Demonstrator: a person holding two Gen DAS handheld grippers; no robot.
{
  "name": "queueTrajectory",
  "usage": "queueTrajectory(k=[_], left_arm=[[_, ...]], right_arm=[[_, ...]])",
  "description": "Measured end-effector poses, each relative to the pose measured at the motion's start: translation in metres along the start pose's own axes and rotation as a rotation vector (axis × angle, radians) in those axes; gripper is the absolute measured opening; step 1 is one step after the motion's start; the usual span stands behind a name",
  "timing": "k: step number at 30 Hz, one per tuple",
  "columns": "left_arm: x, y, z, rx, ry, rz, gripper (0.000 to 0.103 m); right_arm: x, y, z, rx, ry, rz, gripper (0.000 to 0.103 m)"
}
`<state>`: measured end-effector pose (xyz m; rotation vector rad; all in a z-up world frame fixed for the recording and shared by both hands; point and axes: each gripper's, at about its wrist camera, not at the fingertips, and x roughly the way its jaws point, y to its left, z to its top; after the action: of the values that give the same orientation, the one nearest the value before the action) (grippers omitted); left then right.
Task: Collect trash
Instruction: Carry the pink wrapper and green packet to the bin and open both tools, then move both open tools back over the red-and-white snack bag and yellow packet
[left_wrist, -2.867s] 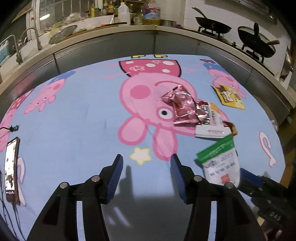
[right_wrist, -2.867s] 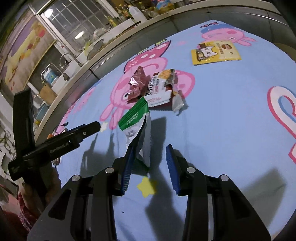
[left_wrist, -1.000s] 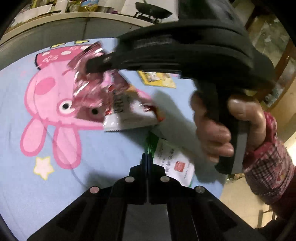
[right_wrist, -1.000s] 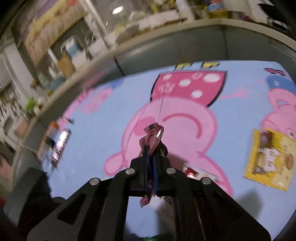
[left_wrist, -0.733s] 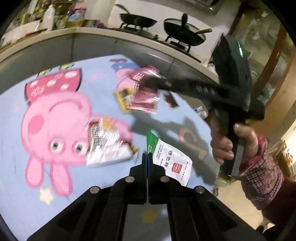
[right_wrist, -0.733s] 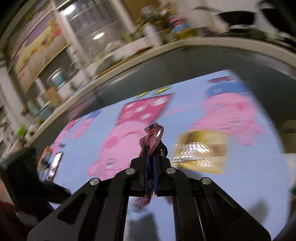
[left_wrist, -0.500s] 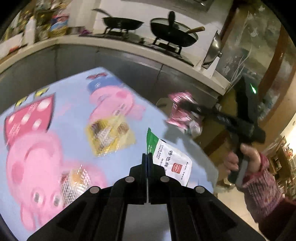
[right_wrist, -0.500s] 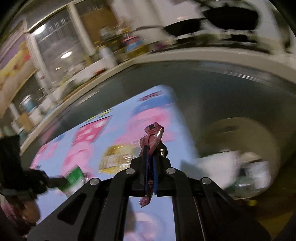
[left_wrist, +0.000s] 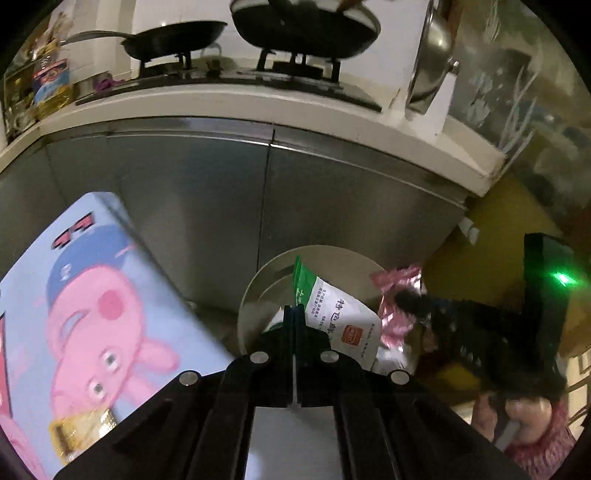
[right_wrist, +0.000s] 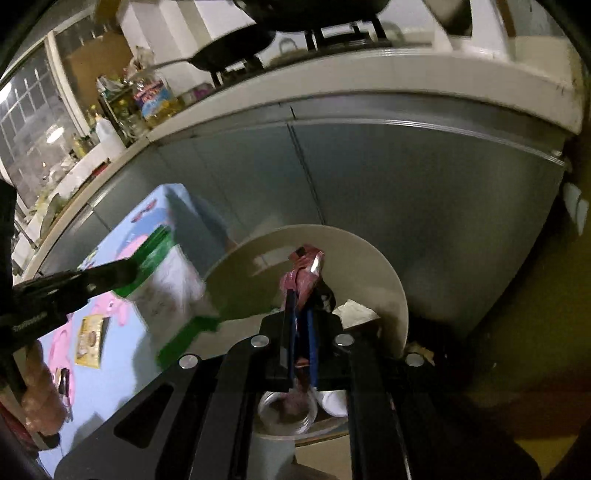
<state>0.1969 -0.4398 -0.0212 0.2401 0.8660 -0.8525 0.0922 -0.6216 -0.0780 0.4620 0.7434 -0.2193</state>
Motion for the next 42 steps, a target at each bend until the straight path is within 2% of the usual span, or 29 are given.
queueTrajectory(k=[1,2,3,4,8,13,19,25,29,33,37,42], left_arm=[[0.012,-0.002,0.002,-0.004,0.016,0.009,0.013],[0.023,-0.003,0.004,-0.007,0.042,0.017,0.023],[0.029,-0.004,0.004,-0.008,0.057,0.028,0.04],[0.033,-0.004,0.003,-0.009,0.065,0.039,0.042],[0.03,0.004,-0.001,-0.018,0.059,0.037,0.042],[0.005,0.013,-0.012,-0.041,0.028,0.054,0.042],[-0.047,0.011,-0.047,0.02,-0.047,0.168,0.042],[-0.101,0.025,-0.09,0.0,-0.093,0.27,0.046],[-0.134,0.041,-0.12,-0.006,-0.112,0.334,0.046],[-0.168,0.06,-0.154,-0.027,-0.134,0.388,0.046],[-0.195,0.08,-0.18,-0.081,-0.145,0.408,0.046],[-0.22,0.099,-0.202,-0.134,-0.165,0.438,0.046]], right_arm=[[0.009,-0.004,0.002,0.009,0.02,0.005,0.012],[0.017,-0.005,0.003,0.014,0.034,0.006,0.026],[0.022,-0.007,0.004,0.018,0.039,0.004,0.038],[0.024,-0.008,0.004,0.019,0.032,-0.003,0.052],[0.021,-0.009,0.005,0.001,-0.013,-0.017,0.052],[0.01,-0.004,0.002,0.025,-0.039,-0.009,0.052],[-0.025,0.026,-0.018,0.04,-0.081,0.06,0.052],[-0.077,0.074,-0.062,0.076,-0.174,0.144,0.052],[-0.101,0.102,-0.095,0.086,-0.218,0.164,0.052],[-0.113,0.124,-0.125,0.128,-0.213,0.201,0.052],[-0.117,0.142,-0.143,0.156,-0.183,0.236,0.052],[-0.119,0.175,-0.156,0.122,-0.14,0.263,0.052]])
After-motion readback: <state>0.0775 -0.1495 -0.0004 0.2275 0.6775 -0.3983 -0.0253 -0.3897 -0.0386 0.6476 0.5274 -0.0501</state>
